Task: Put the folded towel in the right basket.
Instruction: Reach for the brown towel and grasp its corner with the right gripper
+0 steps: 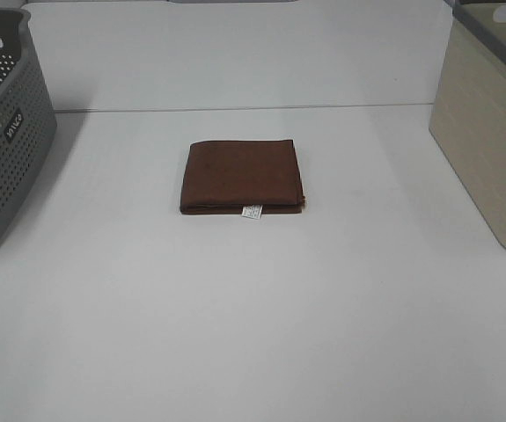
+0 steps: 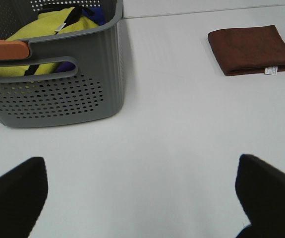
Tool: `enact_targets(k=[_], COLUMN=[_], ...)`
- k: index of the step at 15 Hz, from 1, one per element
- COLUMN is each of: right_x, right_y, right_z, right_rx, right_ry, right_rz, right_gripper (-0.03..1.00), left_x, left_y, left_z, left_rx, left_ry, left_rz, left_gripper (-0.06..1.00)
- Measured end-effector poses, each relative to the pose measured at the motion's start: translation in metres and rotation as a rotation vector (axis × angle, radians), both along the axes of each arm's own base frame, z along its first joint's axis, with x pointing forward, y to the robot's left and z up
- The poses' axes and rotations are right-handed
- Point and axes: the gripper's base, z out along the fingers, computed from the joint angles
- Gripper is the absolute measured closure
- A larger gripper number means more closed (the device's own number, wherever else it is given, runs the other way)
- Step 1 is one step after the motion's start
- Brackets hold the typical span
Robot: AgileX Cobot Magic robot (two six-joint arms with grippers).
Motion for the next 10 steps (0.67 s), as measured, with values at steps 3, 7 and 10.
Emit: enact_targets(k=[3, 7, 10], right_x=[0.0, 0.0, 0.008], right_y=[0.0, 0.0, 0.0], right_z=[0.0, 0.0, 0.01], right_rx=[0.0, 0.0, 0.005], right_ry=[0.0, 0.0, -0.016], right_rz=[0.0, 0.0, -0.001], right_gripper=[0.3, 0.3, 0.3], left_x=[0.0, 0.0, 0.0], left_y=[0.0, 0.0, 0.0], left_z=[0.0, 0.0, 0.0], left_rx=[0.0, 0.0, 0.0], left_ry=[0.0, 0.0, 0.0], left_rz=[0.0, 0.0, 0.0], left_gripper=[-0.03, -0.03, -0.03])
